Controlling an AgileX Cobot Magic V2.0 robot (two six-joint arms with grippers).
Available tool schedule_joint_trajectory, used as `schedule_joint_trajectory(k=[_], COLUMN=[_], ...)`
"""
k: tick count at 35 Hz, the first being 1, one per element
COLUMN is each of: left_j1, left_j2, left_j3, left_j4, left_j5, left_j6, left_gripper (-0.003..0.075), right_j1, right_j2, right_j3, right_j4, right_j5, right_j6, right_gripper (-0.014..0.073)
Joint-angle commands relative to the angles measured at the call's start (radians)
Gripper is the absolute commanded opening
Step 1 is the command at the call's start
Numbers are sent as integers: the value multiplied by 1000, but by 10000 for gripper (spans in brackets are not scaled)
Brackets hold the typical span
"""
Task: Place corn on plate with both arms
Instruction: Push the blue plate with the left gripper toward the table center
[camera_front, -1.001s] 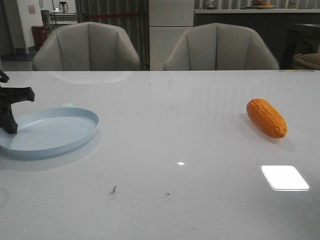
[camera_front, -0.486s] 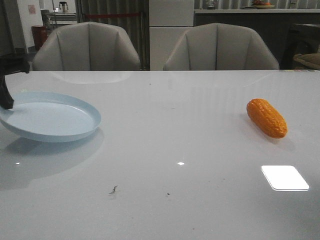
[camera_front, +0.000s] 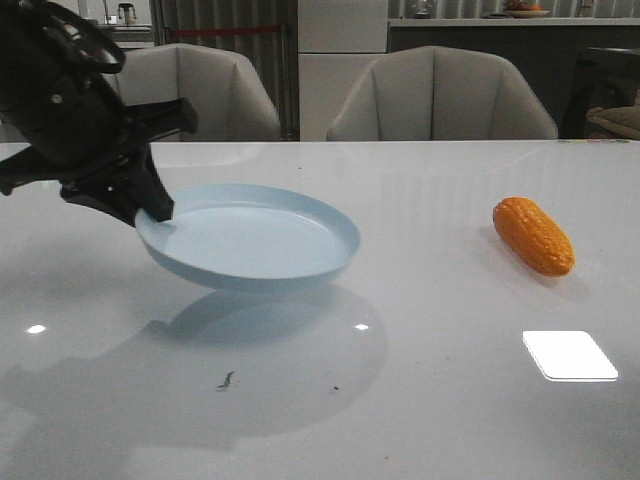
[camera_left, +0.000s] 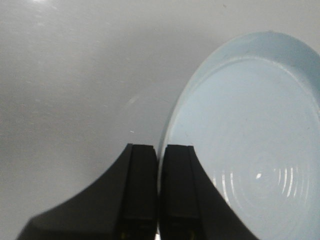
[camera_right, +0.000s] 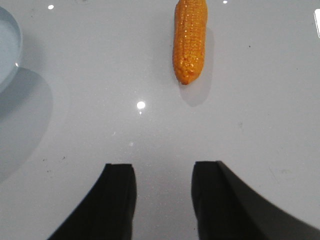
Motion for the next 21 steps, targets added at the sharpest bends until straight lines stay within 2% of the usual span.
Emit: schedule_joint_trajectory(k=[1,7,16,18,21], left_j1=[-61,-112,-112,-112,-112], left_j2=[-45,-9,72,74,79], left_j3=[-25,-25,-25,-25,-25], left_j4=[-39,-42,-64,-64,-55], left_j5=[-60,-94,-94,-94,-94], left_j6=[3,3,10,28,34], left_gripper=[94,94,102,124,214], right_j1=[-3,-3,-3,-3,-3], right_j2=[-3,-3,-3,-3,-3], right_j3=[-39,-39,-39,-39,-39], right_j4=[-6,-6,-6,-6,-6], right_j5=[-58,-58,-58,-58,-58], right_j6=[-8,-8,-8,-8,-8], right_gripper=[395,395,395,395,395])
